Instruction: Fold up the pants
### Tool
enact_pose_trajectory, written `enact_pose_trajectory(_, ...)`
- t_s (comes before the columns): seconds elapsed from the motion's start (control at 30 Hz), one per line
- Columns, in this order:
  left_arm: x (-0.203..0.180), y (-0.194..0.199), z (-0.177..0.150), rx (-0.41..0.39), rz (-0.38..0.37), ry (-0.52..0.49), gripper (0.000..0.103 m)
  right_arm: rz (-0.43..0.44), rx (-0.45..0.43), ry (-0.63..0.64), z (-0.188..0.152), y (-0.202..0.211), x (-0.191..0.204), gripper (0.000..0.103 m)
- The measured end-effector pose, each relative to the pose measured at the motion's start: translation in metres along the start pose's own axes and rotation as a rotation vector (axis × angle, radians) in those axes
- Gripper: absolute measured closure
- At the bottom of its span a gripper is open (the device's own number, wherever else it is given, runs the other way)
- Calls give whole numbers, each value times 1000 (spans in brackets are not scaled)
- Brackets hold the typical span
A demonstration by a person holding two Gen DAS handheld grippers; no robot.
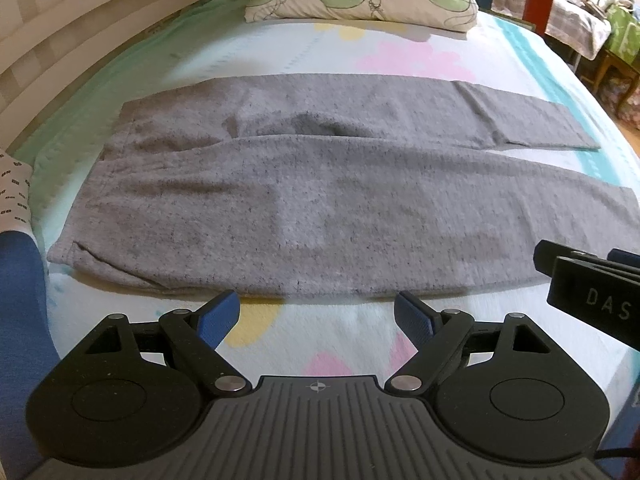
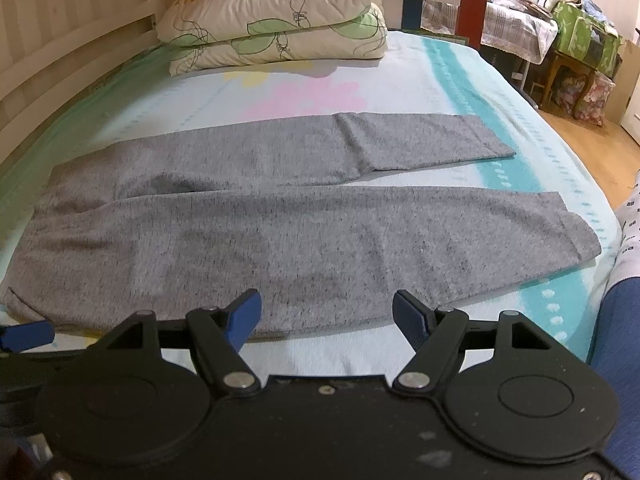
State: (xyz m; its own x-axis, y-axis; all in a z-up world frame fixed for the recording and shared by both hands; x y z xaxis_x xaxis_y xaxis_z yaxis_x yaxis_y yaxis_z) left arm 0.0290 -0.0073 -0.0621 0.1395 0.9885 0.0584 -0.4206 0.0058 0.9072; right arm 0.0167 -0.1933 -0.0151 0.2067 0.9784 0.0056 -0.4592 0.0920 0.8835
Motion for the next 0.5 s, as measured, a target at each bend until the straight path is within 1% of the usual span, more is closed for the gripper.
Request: enact_pose_trajectory(0.5,-3,-3,0,14,-13,-4,18,3,13,2,2,-3,2,26)
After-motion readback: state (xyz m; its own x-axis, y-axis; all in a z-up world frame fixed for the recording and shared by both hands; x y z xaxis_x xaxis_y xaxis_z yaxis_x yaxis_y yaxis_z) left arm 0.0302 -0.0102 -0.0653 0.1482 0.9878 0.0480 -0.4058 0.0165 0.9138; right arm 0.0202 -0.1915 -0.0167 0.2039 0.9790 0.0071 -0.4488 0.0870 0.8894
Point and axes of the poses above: each gripper's, at about its wrist camera, not at the fingertips, and y roughly against the way its jaws point, x to its left, z to its top, the point moved 5 cm from there along -y, roughly the way its jaws point, and after that the axes turned 9 degrees about x, right-handed, at the moved point
